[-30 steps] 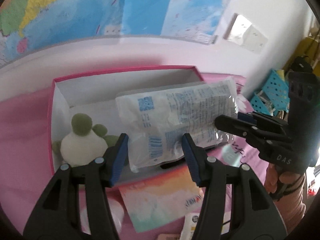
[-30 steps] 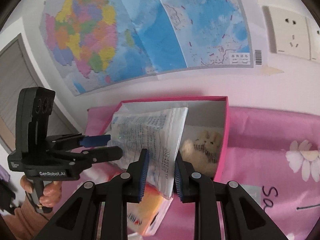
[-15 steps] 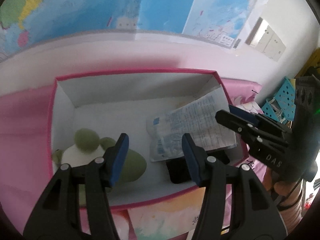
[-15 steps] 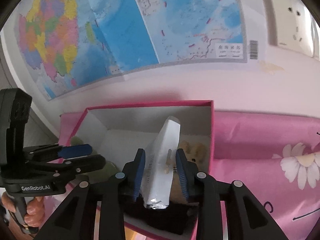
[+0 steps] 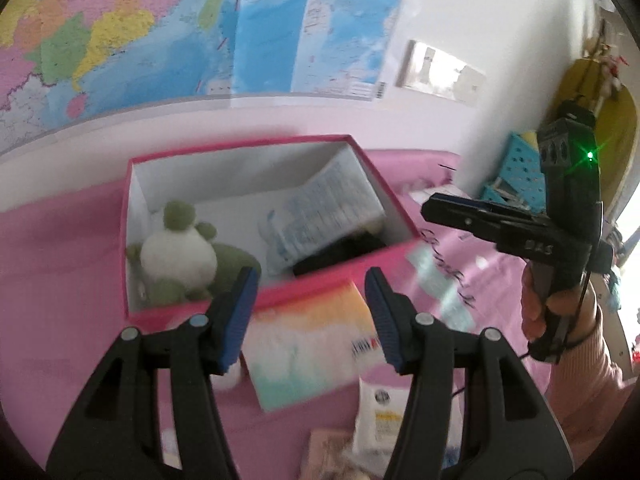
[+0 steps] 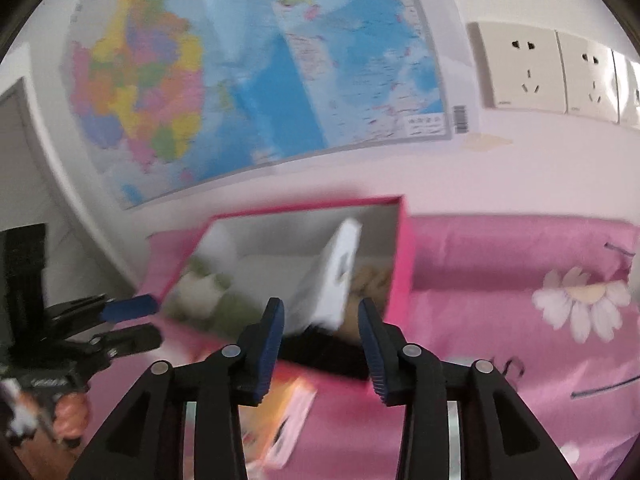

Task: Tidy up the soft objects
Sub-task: 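Grasp the white-and-yellow wet-wipe pack with the right gripper and lift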

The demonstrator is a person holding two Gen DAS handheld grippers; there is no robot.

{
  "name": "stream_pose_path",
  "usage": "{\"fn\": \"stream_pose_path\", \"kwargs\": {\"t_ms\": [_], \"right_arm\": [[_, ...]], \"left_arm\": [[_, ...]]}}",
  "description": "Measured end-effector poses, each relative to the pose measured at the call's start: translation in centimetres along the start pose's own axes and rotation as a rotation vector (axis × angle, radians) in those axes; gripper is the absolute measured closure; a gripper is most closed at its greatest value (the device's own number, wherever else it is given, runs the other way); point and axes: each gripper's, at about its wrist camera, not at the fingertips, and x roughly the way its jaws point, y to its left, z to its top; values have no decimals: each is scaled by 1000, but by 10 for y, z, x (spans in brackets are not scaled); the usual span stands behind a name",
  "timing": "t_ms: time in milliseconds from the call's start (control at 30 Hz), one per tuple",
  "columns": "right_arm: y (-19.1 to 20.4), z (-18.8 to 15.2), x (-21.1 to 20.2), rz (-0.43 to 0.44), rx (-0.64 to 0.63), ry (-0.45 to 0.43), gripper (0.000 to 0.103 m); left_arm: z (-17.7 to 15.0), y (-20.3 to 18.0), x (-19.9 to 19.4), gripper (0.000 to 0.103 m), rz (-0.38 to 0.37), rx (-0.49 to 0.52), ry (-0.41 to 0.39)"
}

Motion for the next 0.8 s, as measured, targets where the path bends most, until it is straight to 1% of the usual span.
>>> {"fn": "stream_pose_path", "kwargs": {"t_ms": [67,133,200,267,333,467,533,567,700,733,800], "right_arm": [[1,-14,-14,88,15,30,60],[4,-28,-23,149,32,61,59],[5,-43,-31,185,41,96,59],[2,-66,-40,228,77,142,58],[0,-87,-42,239,105,186,58],[-6,-132,-43,230,163,284,57],[-11,-152,-38,256,217,331,56],[-13,-162,-35,251,242,355,56],[-15,-187,-29,256,294,412,56],[-15,-189,-29,262,304,418,56],[-14,-193,-29,281,317,421,56]], "left_arm": [[-14,-4,-8,45,-26,9,6],[-29,-9,-13,45,-53,25,23],[-39,-16,-11,45,-57,38,41],[-52,-22,-7,45,-74,58,71],[-65,-27,2,45,-86,69,113],[-84,-32,20,45,-107,77,190],[-92,-33,29,45,-107,81,224],[-95,-33,32,45,-109,82,236],[-105,-29,42,45,-137,56,282],[-106,-28,43,45,-139,55,287],[-109,-27,46,45,-167,47,307]]}}
